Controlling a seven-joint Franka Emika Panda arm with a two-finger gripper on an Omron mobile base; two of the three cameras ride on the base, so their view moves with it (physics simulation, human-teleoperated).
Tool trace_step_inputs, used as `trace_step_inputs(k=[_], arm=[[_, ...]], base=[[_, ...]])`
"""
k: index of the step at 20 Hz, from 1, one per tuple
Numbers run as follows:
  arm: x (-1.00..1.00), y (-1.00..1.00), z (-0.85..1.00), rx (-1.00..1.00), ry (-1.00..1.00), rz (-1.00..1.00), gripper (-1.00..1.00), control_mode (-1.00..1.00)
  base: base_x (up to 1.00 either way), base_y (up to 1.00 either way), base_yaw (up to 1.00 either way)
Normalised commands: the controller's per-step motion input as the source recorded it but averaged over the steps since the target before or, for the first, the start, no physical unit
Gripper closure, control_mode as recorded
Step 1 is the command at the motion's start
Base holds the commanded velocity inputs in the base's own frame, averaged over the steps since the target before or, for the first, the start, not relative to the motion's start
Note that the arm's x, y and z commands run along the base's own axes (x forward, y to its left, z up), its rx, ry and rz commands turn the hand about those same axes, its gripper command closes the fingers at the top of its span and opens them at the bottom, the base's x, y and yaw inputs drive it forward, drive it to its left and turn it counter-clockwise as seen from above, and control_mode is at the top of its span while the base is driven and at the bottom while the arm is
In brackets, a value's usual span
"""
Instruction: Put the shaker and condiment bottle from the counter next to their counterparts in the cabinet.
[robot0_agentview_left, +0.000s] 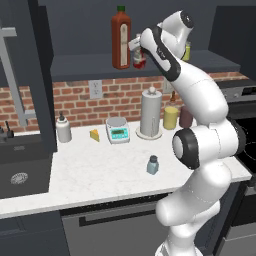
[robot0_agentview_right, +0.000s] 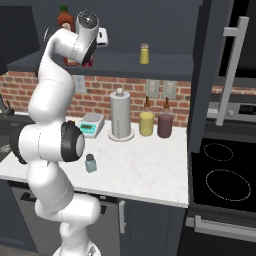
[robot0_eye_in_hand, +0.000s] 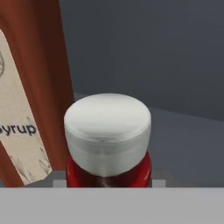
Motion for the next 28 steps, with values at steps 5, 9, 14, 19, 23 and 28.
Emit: trace_step_inputs(k=[5, 9, 14, 19, 23, 28], arm=[[0.24, 0.15, -0.3, -0.05, 0.01, 0.04, -1.0, -1.0], [0.05, 0.01, -0.22, -0.01, 0.0, 0.07, -1.0, -1.0], [0.0, 0.0, -0.07, 0.0, 0.0, 0.08, -1.0, -1.0], [-0.04, -0.06, 0.0, 0.0, -0.02, 0.05, -1.0, -1.0], [-0.26, -0.18, 0.0, 0.0, -0.02, 0.01, -1.0, -1.0], [-0.39, -0.32, 0.0, 0.0, -0.01, 0.0, -1.0, -1.0]], base=[[0.0, 0.0, 0.0], [0.0, 0.0, 0.0], [0.0, 0.0, 0.0], [0.0, 0.0, 0.0], [0.0, 0.0, 0.0], [0.0, 0.0, 0.0]])
